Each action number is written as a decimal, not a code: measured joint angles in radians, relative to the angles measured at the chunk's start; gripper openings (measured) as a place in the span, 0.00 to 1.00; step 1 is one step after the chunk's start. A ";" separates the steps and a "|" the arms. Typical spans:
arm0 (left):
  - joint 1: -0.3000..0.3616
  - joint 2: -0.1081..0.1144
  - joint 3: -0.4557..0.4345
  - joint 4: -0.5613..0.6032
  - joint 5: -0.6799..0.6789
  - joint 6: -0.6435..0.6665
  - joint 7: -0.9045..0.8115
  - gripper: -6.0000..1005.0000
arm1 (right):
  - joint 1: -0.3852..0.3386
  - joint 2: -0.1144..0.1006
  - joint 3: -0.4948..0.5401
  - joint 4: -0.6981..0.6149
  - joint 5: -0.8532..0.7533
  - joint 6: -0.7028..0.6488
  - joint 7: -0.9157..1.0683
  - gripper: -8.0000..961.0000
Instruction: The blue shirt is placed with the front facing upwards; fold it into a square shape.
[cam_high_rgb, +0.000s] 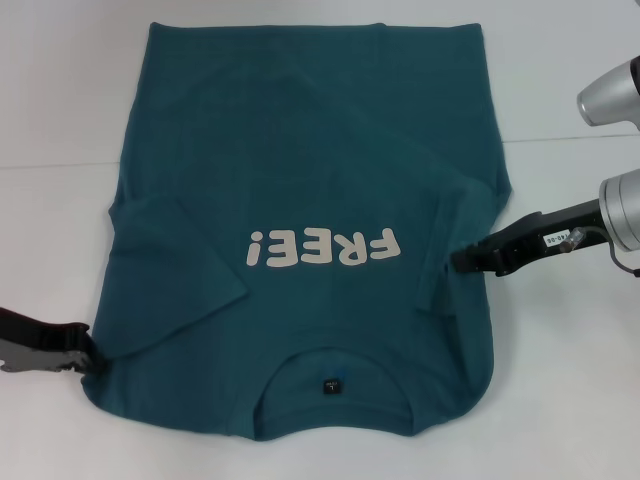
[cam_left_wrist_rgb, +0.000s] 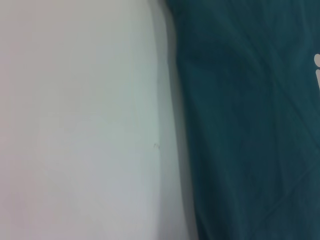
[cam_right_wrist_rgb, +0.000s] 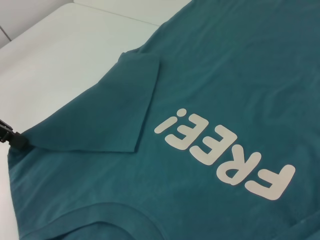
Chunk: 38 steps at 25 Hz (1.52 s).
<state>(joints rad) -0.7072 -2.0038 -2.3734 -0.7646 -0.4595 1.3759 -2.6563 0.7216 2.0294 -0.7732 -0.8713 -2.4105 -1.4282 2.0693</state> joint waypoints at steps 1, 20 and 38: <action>0.000 -0.001 0.000 -0.002 0.000 0.000 0.002 0.09 | -0.001 0.000 0.000 0.000 0.000 0.000 0.000 0.02; 0.005 -0.020 0.026 -0.043 0.001 0.000 0.025 0.04 | 0.000 0.000 0.000 0.000 0.002 0.000 -0.006 0.02; 0.020 -0.027 0.025 -0.071 -0.002 0.036 0.106 0.04 | -0.009 -0.001 0.000 -0.011 0.001 -0.016 -0.008 0.02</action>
<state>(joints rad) -0.6867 -2.0305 -2.3480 -0.8358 -0.4620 1.4118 -2.5501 0.7124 2.0285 -0.7731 -0.8823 -2.4097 -1.4441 2.0615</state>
